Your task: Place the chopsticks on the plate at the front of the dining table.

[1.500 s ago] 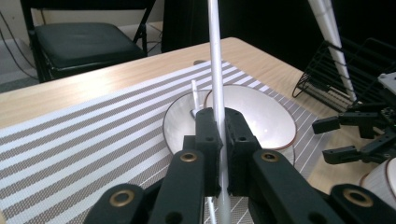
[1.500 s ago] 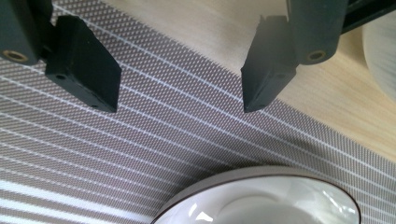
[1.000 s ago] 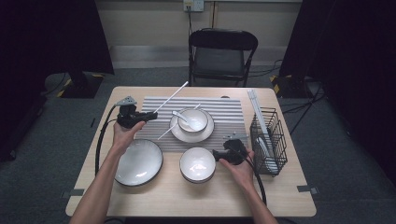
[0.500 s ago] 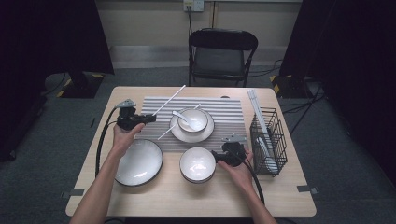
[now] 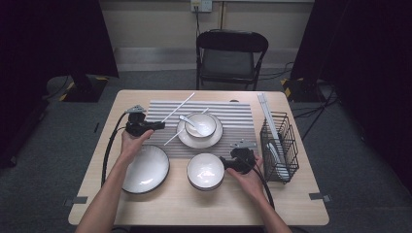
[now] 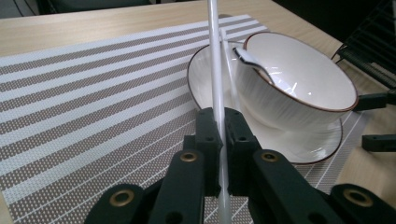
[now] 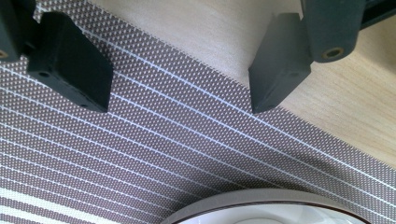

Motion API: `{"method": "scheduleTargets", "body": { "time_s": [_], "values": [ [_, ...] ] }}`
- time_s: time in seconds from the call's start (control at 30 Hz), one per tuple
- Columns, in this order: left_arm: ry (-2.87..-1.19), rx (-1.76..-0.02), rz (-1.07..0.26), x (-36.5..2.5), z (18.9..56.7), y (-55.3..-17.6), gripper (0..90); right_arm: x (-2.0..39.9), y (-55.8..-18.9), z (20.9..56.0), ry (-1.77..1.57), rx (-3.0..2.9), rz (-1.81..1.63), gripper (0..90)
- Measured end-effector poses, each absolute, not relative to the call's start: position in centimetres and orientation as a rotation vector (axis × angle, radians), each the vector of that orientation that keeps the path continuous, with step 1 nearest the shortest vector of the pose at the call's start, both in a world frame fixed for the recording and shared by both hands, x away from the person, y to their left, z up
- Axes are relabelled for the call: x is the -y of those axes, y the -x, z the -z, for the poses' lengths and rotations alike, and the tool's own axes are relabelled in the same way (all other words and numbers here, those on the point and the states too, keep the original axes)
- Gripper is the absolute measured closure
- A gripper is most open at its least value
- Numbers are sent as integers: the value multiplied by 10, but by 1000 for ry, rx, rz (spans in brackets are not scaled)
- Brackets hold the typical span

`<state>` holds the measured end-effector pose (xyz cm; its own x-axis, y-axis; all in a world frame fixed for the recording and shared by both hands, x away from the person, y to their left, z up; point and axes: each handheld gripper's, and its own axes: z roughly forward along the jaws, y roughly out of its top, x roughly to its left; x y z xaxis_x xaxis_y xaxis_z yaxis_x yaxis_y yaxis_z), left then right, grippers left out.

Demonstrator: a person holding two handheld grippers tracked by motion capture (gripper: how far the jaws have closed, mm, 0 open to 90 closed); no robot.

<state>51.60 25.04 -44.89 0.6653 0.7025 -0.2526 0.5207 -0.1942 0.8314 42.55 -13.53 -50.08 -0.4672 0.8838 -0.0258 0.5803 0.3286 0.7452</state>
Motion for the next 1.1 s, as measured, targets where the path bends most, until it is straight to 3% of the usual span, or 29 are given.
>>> {"method": "scheduleTargets", "body": {
  "time_s": [1.1],
  "values": [
    [-1928, -982, -168, -232, 473, -522, 862, 135, -424, 501, -1285, -2175, -952, 212]
  ]
}}
